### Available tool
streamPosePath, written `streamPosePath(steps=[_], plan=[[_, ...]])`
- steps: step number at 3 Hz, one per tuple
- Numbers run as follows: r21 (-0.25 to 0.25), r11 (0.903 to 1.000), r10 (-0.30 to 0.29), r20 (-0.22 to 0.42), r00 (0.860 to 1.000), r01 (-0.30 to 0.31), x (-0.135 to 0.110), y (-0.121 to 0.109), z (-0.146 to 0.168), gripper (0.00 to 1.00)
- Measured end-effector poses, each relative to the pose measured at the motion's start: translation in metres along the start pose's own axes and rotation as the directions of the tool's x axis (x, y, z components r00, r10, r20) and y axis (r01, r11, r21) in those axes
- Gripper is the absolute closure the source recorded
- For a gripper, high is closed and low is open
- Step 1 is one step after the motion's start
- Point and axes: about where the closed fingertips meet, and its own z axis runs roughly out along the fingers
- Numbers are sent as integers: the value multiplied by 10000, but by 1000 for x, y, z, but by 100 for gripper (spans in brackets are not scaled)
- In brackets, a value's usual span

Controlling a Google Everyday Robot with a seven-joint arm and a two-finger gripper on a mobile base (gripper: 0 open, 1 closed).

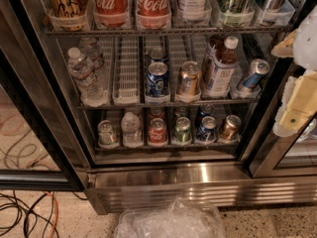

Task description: Pick blue plastic bottle from middle shelf of fridge

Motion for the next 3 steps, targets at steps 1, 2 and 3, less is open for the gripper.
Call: streamPosePath(steps=[1, 2, 3], plan=[[1, 10000, 1, 1, 10000, -1, 0, 0, 0, 0], [181, 9996, 229, 236, 9995, -233, -1, -1, 1, 0], [221, 9934, 1100, 953, 9893, -1126, -2, 2, 23, 0]])
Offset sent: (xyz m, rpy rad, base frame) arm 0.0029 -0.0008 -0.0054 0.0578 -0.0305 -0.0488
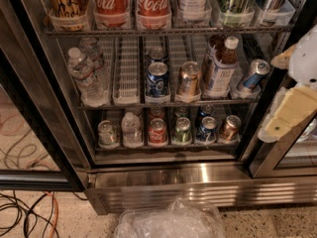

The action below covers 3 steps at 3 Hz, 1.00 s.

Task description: Pick blue plastic bottle from middle shelf of fridge

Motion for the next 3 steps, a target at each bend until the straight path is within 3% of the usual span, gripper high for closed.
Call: streamPosePath(steps=[1, 2, 3], plan=[[258, 9971, 694, 890, 9936, -719, -4, -3, 36, 0], [614, 9882, 1248, 2064, 9705, -1402, -24, -14, 68, 0], [834, 9769, 1665, 2814, 9450, -1969, -35, -21, 78, 0]])
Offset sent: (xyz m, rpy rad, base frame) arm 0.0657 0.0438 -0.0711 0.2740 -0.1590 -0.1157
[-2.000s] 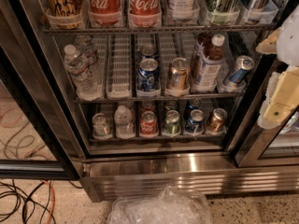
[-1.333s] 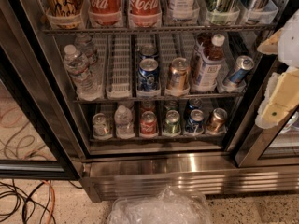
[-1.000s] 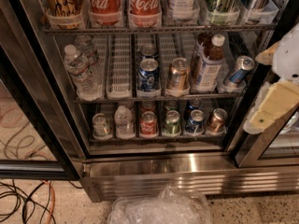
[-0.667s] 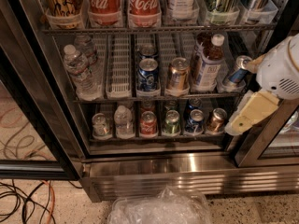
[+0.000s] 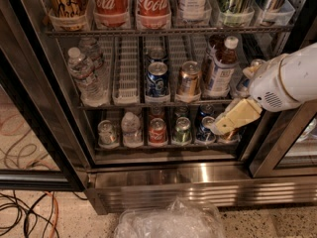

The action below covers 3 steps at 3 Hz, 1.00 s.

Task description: Pick blue plastic bottle from middle shelf of fridge

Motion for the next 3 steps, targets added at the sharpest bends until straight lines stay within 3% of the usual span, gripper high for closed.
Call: streamPosePath(steps=[1, 2, 3], plan=[[134, 9999, -4, 102, 9999, 2, -3, -3, -1, 0], [274, 9987, 412, 450, 9981, -425, -6, -3, 7, 0], [719, 9853, 1463, 1152, 9825, -1552, -7, 0, 19, 0]])
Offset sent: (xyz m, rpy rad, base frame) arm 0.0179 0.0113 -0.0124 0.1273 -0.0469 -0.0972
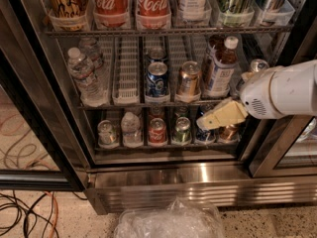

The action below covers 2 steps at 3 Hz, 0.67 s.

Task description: Pick blue plastic bottle from middle shelf of fridge

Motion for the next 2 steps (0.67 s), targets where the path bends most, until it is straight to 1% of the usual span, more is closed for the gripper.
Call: streamPosePath(steps=[1, 2], plan=[[891, 9901, 1019, 720, 9922, -1081, 2, -2, 5, 0], [1792, 9635, 1726, 1526, 9731, -1990, 3, -7, 4, 0]])
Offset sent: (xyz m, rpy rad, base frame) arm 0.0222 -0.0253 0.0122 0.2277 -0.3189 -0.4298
